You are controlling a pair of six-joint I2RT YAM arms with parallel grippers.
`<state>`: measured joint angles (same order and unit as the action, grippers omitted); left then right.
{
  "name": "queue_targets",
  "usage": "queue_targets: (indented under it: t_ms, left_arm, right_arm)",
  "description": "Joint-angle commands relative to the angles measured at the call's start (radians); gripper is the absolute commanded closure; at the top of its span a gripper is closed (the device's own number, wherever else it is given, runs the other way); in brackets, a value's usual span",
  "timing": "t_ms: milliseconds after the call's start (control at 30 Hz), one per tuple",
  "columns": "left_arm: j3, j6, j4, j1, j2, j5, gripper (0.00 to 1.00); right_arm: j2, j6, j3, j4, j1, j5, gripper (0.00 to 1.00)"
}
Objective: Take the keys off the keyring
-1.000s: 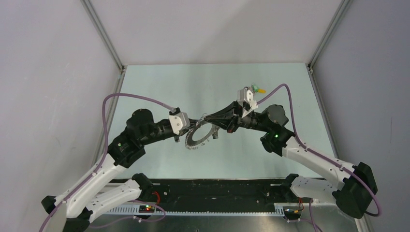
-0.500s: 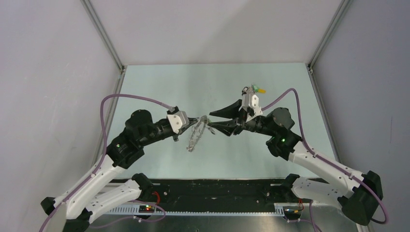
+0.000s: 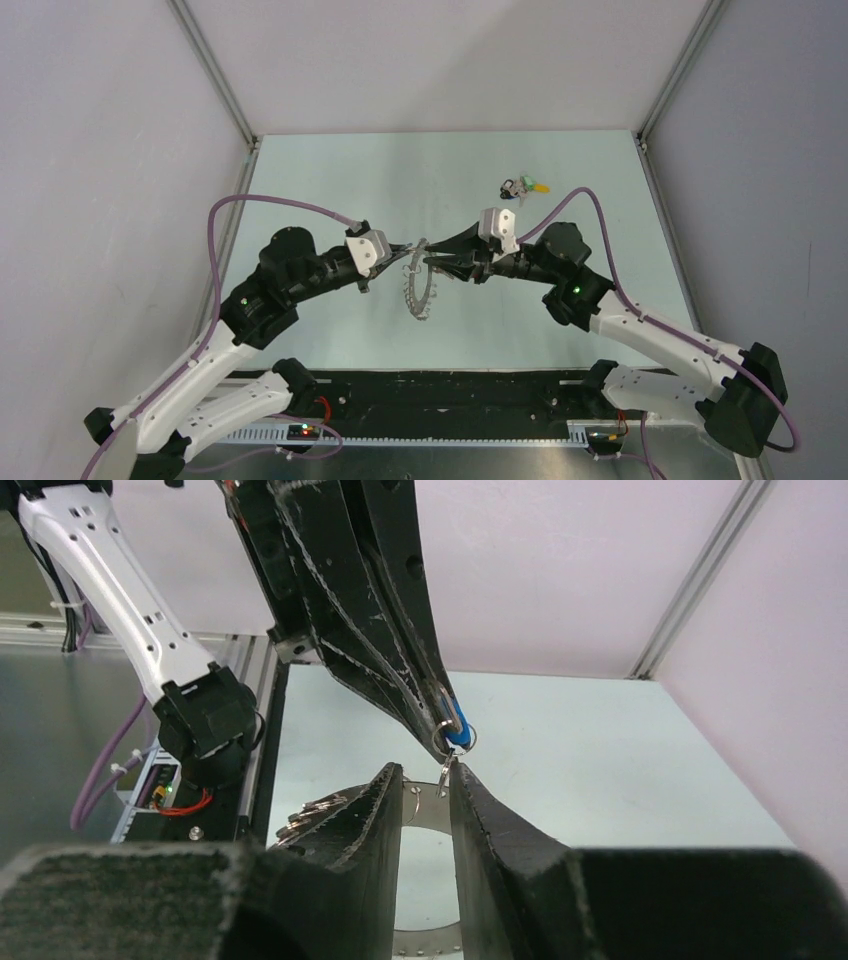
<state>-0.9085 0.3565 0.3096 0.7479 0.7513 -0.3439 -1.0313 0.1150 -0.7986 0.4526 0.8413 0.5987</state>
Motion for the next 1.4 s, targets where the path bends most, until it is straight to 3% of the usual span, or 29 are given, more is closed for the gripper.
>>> queue_targets:
  t_ms: [0,300,700,867,1067,1233,1300,1367]
  left_arm:
    - [-0.015,-0.004,-0.051,0.002,-0.016,-0.01,1.0]
    - [-0.015,-0.006,-0.051,0.002,-0.015,-0.024,1.0]
    - [-0.016,-0.004,-0.051,0.002,-0.016,-0.039,1.0]
    - [-0.014,-0.004,-0.05,0.002,-0.018,-0.038,1.0]
    - [-0.016,-0.006,-0.052,0.001,-0.016,-0.041,1.0]
    - [-0.016,-0.005,-0.051,0.002,-0.016,-0.039,1.0]
    - [-0.016,-0.006,-0.05,0.001,-0.016,-0.035,1.0]
    - [-0.016,-0.006,-0.051,0.001,-0.019,-0.024,1.0]
  right_arm:
    - [-0.034,0.057,-0.043,0.011,0.018,-0.019,0.72]
    - [-0.102,0.07,-0.083,0.017,0.042,-0.043,0.69]
    - [-0.138,0.066,-0.103,0.025,0.044,-0.07,0.72]
    - [-0.133,0.077,-0.103,0.022,0.044,-0.094,0.64]
    - [-0.121,0.098,-0.104,0.008,0.041,-0.065,0.63]
    - [-0.125,0.103,-0.108,-0.004,0.038,-0.043,0.92]
    - [-0.122,0.101,-0.109,-0.013,0.038,-0.039,1.0]
    - [-0.113,0.101,-0.109,-0.03,0.036,-0.049,1.0]
